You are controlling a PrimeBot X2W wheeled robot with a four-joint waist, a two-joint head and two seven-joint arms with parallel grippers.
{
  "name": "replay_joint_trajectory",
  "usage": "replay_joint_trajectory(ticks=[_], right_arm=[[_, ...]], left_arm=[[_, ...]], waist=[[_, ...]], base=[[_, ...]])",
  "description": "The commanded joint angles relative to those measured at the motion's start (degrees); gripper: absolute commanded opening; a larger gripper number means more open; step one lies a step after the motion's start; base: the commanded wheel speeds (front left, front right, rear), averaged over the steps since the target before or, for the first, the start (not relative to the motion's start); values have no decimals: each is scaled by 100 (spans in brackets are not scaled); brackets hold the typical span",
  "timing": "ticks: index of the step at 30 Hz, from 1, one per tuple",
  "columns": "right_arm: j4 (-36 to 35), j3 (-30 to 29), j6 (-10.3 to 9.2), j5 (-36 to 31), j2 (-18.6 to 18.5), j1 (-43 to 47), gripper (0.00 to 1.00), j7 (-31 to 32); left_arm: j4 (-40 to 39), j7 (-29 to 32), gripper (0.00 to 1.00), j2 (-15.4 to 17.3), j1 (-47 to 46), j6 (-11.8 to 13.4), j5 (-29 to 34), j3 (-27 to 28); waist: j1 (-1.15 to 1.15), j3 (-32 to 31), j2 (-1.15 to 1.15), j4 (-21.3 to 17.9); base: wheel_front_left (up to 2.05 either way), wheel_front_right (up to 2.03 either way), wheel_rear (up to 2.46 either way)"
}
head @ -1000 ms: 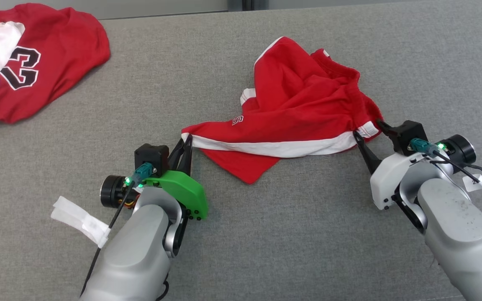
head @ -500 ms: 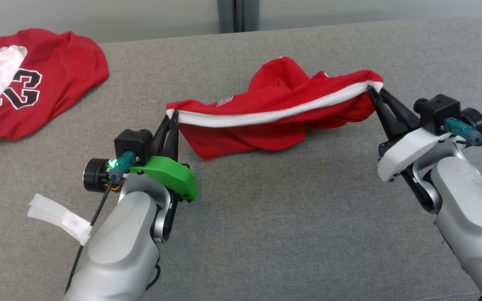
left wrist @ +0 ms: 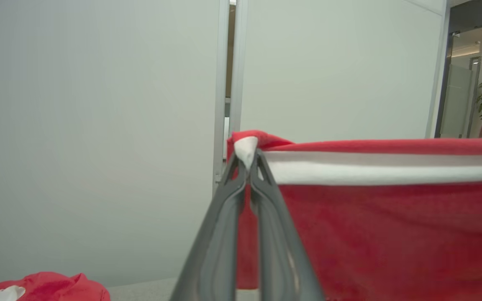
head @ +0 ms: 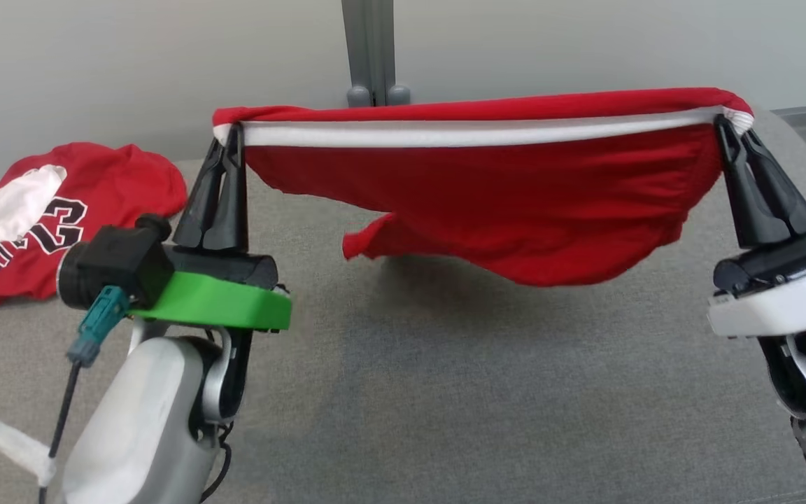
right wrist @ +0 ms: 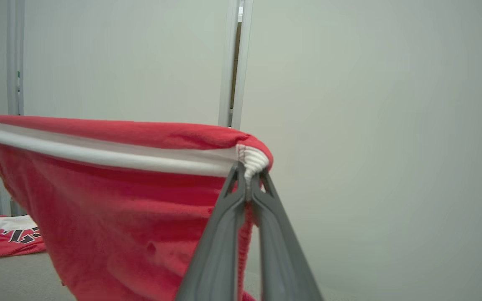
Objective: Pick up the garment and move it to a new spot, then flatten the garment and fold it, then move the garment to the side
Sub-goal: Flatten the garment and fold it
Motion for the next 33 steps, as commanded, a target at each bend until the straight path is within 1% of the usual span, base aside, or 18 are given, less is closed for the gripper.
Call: replay_joint_trajectory(ticks=[1, 5, 7, 10, 12, 14, 18, 22, 25, 27, 30, 33], right_arm=[[-420, -197, -12, -36, 74, 311, 0, 159], [-1431, -461, -11, -61, 245, 855, 0, 599], [-1662, -479, -11, 1, 359, 995, 0, 797], [-1629, -395, -10, 60, 461, 928, 0, 1019], [-1383, -208, -10, 175, 501, 713, 0, 1100], [-981, 8, -10, 279, 490, 380, 0, 1109], [14, 452, -10, 335, 389, -700, 0, 892], [1075, 690, -10, 146, 457, -2111, 0, 322], [1876, 758, -10, -96, 634, -3049, 0, -196], [2349, 762, -10, -270, 746, -3471, 0, -377], [2946, 891, -10, -386, 936, -3739, 0, -485], [3387, 1089, -10, -306, 1055, -3673, 0, -513]], left_arm=[[-388, 116, 0, 189, 206, 138, 84, 94], [-1353, 496, 0, 439, 496, 355, 121, 150], [-1561, 713, 0, 497, 582, 379, 31, 133], [-1484, 904, 0, 535, 507, 329, -62, 124], [-1220, 969, 0, 525, 305, 253, -133, 164], [-852, 1009, 0, 533, 44, 166, -186, 172], [-46, 1023, 0, 494, -810, -96, -167, 156], [752, 804, 0, 447, -1995, -248, 45, 230], [1307, 469, 0, 338, -2799, -235, 106, 384], [1606, 256, 0, 255, -3173, -248, 106, 448], [1994, 59, 0, 133, -3430, -304, 89, 480], [2377, -41, 0, -8, -3244, -439, 38, 388]], waist=[[0, -158, 0, -102], [0, -75, 0, -130], [0, 5, 0, -143], [0, 186, 0, -151], [0, 343, 0, -143], [0, 530, 0, -135], [0, 913, 0, -76], [0, 1224, 0, -21], [0, 1424, 0, 7], [0, 1544, 0, 32], [0, 1727, 0, 99], [0, 1930, 0, 185]], base=[[0, 0, 0], [0, 0, 0], [0, 0, 0], [0, 0, 0], [0, 0, 0], [0, 0, 0], [0, 0, 0], [0, 0, 0], [0, 0, 0], [0, 0, 0], [0, 0, 0], [0, 0, 0]])
